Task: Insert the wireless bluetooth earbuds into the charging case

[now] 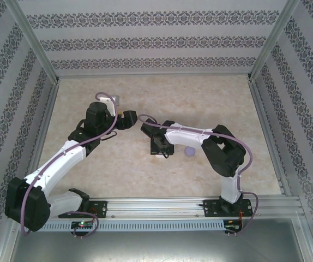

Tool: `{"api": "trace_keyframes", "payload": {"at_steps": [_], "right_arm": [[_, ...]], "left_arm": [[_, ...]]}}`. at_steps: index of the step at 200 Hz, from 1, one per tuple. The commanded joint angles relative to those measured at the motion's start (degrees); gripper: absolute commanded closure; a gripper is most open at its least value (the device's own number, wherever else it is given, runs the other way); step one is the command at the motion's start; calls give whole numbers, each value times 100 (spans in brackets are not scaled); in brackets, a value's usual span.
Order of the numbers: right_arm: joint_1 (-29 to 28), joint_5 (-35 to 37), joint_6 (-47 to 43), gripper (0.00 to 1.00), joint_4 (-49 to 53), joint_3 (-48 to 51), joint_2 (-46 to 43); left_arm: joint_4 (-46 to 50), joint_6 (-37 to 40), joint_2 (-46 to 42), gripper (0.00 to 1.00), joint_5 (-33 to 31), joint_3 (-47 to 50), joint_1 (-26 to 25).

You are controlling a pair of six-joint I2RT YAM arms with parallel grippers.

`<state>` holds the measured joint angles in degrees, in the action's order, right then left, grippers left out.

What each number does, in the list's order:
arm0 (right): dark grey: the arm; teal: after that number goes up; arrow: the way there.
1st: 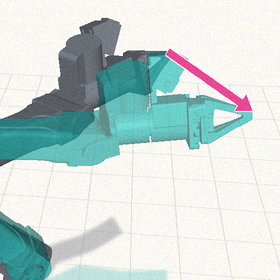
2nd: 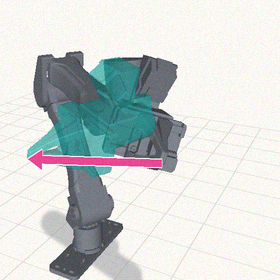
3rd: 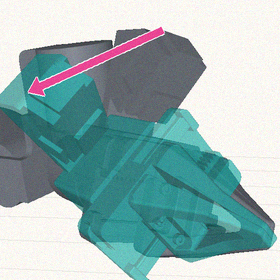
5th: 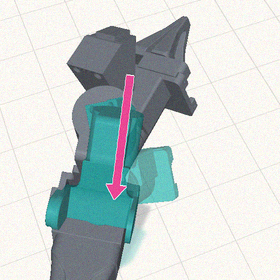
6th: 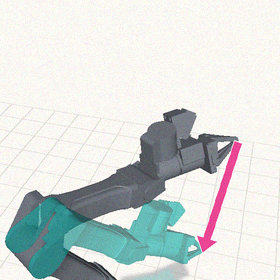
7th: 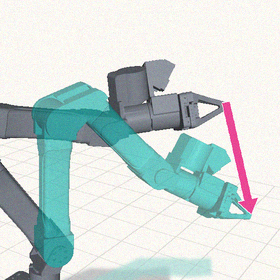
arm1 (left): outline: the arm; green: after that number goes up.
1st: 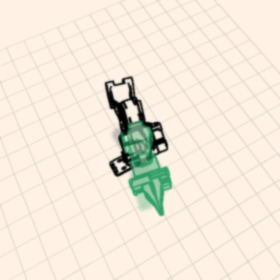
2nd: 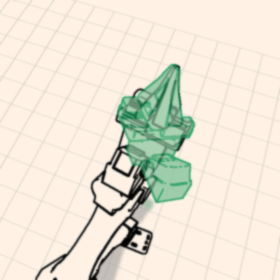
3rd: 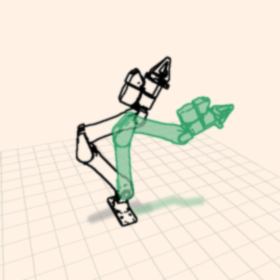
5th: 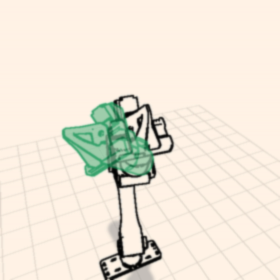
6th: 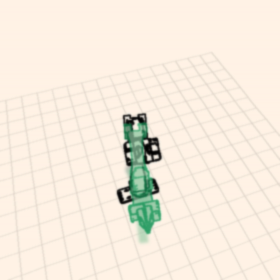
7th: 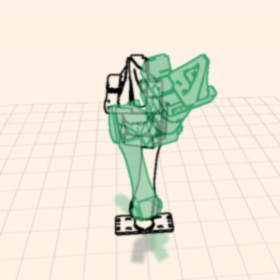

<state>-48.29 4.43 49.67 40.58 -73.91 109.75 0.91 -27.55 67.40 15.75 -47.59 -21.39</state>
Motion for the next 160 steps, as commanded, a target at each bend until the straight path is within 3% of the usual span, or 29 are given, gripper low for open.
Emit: {"api": "trace_keyframes", "payload": {"at_steps": [1,86,160], "right_arm": [[-66,105,156,63,-178,112,-610],[728,-396,170,63,-502,-392,-1390],[1081,-533,1372,63,-759,-1323,-1185]], "left_arm": [[-565,-179,-180,19,89,344,-84],[-2383,-435,-225,19,125,1413,-86],[-4747,-952,178,19,1165,2213,-94]]}}
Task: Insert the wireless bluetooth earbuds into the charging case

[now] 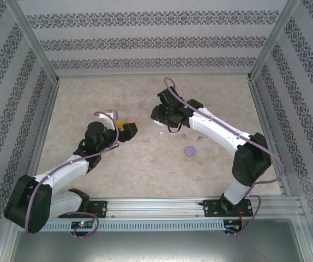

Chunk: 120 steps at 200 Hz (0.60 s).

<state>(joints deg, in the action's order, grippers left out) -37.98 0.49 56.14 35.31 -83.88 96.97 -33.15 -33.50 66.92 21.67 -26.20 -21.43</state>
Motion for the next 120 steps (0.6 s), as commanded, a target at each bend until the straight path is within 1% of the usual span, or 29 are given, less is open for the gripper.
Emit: {"api": "trace_keyframes", "payload": {"at_steps": [1,31,50,90,120], "right_arm": [[52,-138,750,63,-243,-333,98],[41,-240,1487,63,-664,-409,182],[9,-237,1793,63,-864,-427,198],[-94,-180,2087,63,-969,-429,158],[-125,-229,2331,63,-1192,-215,69]], "left_arm": [[-1369,-367,243,19,591,68,-94],[-2186,-649,747,20,1206,-52,-94],[-2588,-805,1079,22,1463,-199,-102],[-3296,-1081,1650,25,1457,-402,-116],[-3526,-1155,1937,28,1497,-566,-140]]}}
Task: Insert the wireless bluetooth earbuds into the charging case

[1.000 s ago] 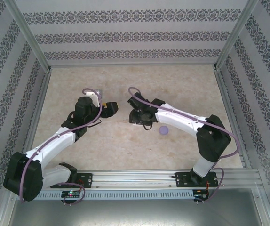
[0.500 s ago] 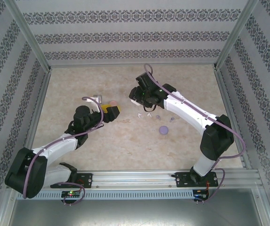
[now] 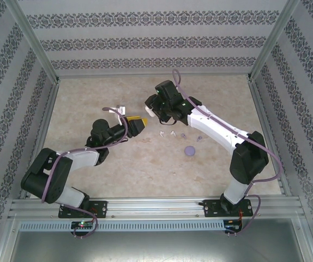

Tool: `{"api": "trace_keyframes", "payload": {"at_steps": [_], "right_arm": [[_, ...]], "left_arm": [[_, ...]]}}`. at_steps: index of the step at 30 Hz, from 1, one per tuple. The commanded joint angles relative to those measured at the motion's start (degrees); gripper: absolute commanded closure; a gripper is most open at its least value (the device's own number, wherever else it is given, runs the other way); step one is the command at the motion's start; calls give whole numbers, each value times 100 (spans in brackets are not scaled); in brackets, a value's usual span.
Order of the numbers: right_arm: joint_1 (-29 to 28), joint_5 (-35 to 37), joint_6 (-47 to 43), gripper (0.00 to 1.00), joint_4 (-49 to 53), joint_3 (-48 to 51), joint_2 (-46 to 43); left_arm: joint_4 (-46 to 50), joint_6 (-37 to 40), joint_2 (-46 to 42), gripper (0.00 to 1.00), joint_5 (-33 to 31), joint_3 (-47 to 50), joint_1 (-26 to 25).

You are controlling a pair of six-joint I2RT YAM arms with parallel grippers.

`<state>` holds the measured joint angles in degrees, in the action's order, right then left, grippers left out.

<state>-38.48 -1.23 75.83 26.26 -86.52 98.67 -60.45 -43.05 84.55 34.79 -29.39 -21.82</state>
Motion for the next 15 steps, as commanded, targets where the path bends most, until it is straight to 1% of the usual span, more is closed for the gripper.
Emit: {"api": "trace_keyframes", "payload": {"at_steps": [1,10,15], "right_arm": [[-74,-59,362,63,-292,48,-102],[-188,-181,410,63,-420,134,-202],[-195,-206,428,63,-482,299,-303]], "left_arm": [[-808,-202,183,28,186,-249,-102],[-951,-200,560,36,108,-554,-139],[-895,-148,659,44,47,-729,-140]]}}
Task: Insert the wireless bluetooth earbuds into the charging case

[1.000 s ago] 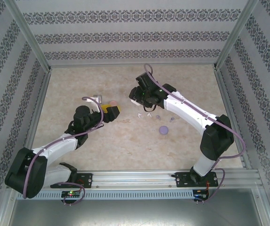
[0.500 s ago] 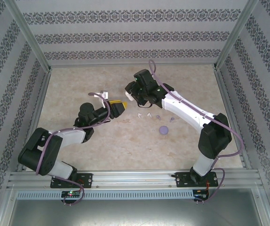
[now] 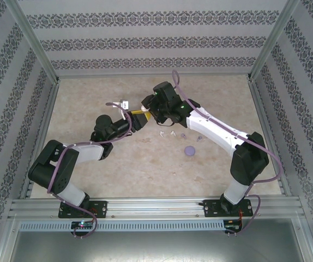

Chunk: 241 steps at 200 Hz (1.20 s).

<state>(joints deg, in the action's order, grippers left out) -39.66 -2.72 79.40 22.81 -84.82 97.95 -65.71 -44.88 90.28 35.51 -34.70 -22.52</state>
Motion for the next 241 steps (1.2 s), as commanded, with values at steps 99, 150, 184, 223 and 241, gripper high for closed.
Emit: {"api": "trace_keyframes", "payload": {"at_steps": [99,150,184,223,241], "right_arm": [[-59,-96,93,63,-257,255,-338],[-75,-153,96,63,-319,261,-329],[-104,-176,109,63,-347,256,-303],[-120,-175,120,63,-365,246,-284],[-121,-173,120,63,-364,246,-281]], "left_arm": [[-320,61,236,63,116,-283,-92],[-240,126,240,72,92,-307,-118],[-245,122,288,74,62,-368,-150],[-239,138,333,73,66,-431,-178],[-206,159,333,73,66,-432,-192]]}}
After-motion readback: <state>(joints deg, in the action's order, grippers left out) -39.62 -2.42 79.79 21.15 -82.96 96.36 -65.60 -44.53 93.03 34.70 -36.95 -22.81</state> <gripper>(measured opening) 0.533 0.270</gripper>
